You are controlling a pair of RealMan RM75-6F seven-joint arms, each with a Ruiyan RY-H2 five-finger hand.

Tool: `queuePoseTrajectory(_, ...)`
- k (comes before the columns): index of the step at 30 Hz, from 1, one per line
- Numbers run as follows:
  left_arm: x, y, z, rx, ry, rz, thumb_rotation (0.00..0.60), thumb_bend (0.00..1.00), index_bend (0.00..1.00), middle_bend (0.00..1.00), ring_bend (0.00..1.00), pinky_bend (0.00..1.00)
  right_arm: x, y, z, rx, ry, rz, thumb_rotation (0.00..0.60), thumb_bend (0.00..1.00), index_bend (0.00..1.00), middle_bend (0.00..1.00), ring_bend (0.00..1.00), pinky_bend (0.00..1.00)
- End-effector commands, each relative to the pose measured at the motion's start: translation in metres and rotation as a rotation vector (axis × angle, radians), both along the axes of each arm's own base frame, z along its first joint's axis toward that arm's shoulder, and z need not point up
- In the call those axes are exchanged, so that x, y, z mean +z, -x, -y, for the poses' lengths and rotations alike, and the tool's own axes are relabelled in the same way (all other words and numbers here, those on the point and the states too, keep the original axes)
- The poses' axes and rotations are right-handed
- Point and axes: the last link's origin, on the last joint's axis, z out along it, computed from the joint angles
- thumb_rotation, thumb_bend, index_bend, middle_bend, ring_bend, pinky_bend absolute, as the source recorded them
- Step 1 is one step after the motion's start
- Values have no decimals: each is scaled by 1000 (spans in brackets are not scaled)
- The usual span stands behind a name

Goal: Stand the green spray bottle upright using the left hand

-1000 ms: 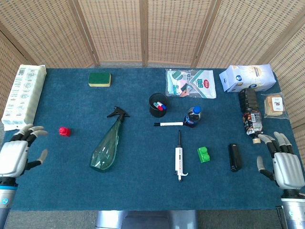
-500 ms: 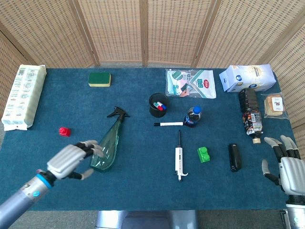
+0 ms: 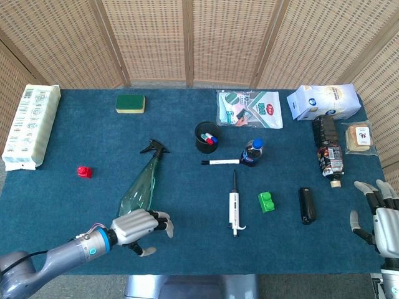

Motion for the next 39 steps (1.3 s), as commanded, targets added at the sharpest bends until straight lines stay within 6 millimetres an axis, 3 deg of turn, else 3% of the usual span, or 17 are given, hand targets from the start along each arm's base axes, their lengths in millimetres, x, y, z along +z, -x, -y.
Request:
queuePoseTrajectory(1, -12, 4, -3, 48, 68, -27, 600, 426, 309, 273, 178, 266, 1, 1, -1, -4, 2, 3, 600, 559, 177, 229, 54, 101)
queuePoseTrajectory(14, -16, 35, -31, 193, 71, -106, 600, 426, 314, 281, 187, 232, 2, 2, -4, -13, 6, 14, 600, 558, 177, 229, 54, 101)
queuePoseTrajectory(32, 50, 71, -91, 309, -157, -227, 600, 427, 312, 282, 179, 268, 2, -4, -3, 4, 7, 19, 600, 558, 178, 229, 54, 101)
queuePoseTrajectory(39, 58, 63, -97, 351, -224, -122, 600, 427, 310, 284, 182, 277, 2, -4, -4, 6, 7, 21, 600, 558, 177, 229, 54, 101)
